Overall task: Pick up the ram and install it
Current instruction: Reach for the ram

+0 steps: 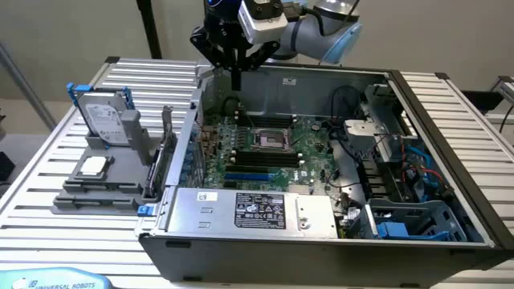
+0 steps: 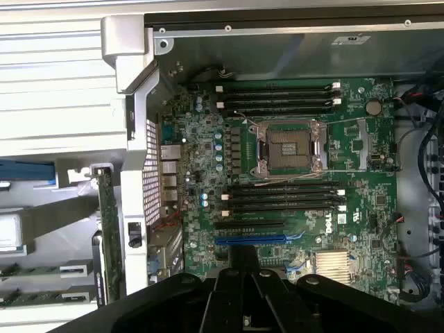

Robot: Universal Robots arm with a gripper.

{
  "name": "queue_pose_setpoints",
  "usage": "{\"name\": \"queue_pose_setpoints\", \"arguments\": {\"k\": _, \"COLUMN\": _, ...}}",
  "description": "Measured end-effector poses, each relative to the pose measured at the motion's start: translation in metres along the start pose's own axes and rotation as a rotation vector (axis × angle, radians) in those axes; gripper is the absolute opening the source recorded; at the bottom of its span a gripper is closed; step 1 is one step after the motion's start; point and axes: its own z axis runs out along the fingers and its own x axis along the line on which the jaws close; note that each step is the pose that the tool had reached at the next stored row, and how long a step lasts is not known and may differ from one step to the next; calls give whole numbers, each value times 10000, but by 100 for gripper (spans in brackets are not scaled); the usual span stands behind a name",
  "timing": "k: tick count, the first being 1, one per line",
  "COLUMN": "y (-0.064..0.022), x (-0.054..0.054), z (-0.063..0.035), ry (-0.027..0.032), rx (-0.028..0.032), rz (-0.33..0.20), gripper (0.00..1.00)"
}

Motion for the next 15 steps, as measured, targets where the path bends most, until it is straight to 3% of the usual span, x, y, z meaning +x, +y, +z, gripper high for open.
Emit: {"name": "queue_pose_setpoints", "arguments": {"k": 15, "y": -14, "x": 10, "z": -3, "ry": 2, "rx": 4, "rz": 1, "gripper": 11}}
